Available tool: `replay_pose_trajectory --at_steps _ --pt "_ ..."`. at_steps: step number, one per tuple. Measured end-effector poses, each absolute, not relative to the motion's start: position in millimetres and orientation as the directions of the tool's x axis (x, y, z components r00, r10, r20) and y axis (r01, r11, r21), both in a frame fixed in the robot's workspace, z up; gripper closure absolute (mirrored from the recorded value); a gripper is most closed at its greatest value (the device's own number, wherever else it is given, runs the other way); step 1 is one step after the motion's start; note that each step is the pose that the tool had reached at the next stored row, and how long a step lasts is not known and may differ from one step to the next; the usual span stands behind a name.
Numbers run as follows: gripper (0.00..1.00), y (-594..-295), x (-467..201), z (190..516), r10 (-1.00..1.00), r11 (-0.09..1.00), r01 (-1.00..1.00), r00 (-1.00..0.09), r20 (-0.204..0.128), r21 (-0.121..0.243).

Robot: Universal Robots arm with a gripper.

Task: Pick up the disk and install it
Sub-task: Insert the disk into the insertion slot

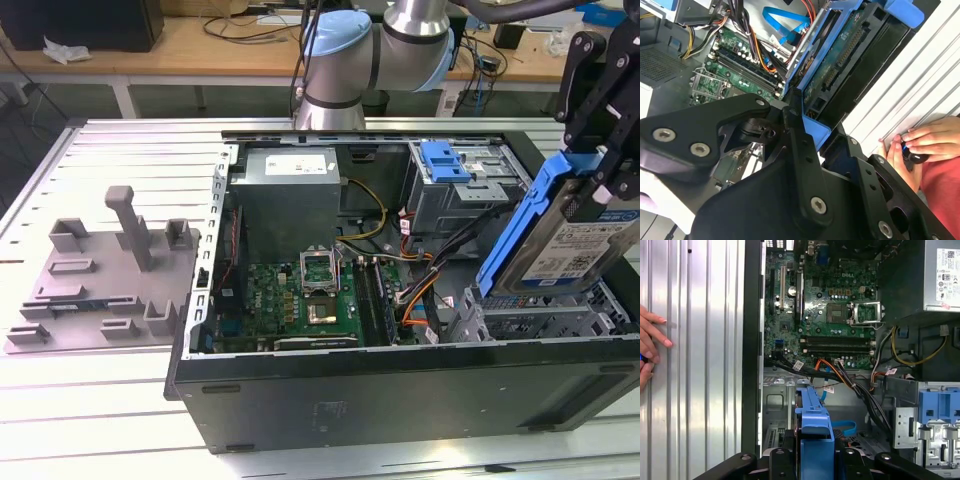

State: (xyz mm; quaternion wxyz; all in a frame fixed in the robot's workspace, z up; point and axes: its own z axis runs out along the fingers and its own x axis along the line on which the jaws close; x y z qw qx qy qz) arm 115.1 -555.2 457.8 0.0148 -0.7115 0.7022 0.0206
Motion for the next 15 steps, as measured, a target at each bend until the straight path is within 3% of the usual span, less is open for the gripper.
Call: replay_pose_trajectory --at_steps 15 --pt "0.63 -556.9 115.1 453.1 -0.999 -0.013 -1.000 0.013 -0.050 0.008"
